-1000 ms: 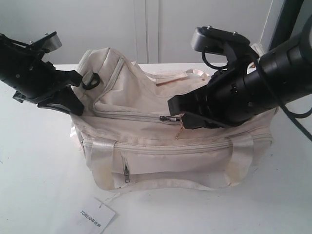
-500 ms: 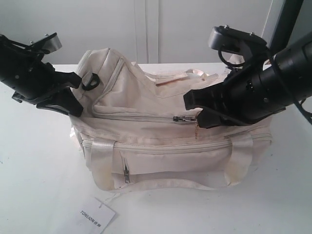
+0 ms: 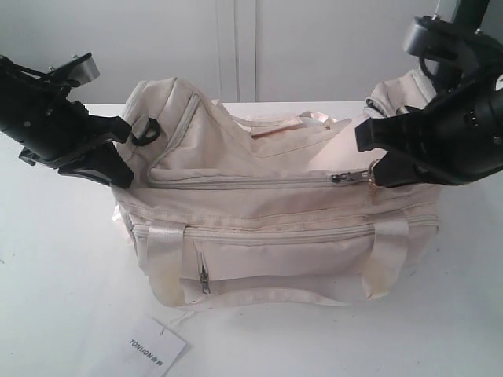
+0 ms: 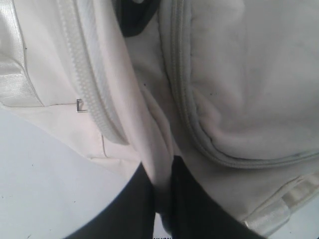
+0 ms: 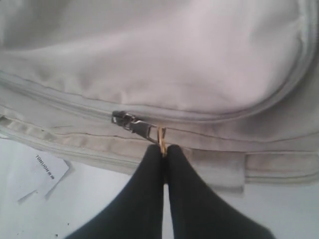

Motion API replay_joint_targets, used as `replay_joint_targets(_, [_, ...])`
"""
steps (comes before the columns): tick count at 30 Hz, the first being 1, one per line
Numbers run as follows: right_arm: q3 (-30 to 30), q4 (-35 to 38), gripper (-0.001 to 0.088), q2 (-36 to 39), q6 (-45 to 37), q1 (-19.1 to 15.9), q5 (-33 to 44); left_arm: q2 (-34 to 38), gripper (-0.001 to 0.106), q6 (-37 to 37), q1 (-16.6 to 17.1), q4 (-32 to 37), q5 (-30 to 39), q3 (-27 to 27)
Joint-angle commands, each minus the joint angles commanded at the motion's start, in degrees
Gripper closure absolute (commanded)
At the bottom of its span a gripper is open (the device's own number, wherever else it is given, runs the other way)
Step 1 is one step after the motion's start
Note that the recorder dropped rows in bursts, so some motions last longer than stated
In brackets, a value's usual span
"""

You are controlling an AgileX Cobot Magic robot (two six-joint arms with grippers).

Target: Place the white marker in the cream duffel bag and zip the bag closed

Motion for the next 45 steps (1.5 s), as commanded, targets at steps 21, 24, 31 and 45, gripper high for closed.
replay_joint_targets(21, [0.0,-3.94,0.0868,-1.37,0.2,-8.15,-0.74,0.0,0.105,-0.67,0.0,1.69,-1.5,0.0])
replay_joint_targets(24, [0.0,-3.76,0.0868,-1.27,0.2,-8.15,-1.65,-0.12,0.105,-3.04,0.11,2.89,-2.39,0.0])
replay_joint_targets(31, [0.0,0.45,0.0868,-1.26,0.08,-8.02,-3.71,-0.35,0.105,-7.94,0.11,6.97,-3.38,0.0])
replay_joint_targets(45, [0.0,3.56,0.0868,-1.26,-2.98,-8.02,-1.94,-2.58,0.105,-9.54,0.11,11.08,-3.7,0.0])
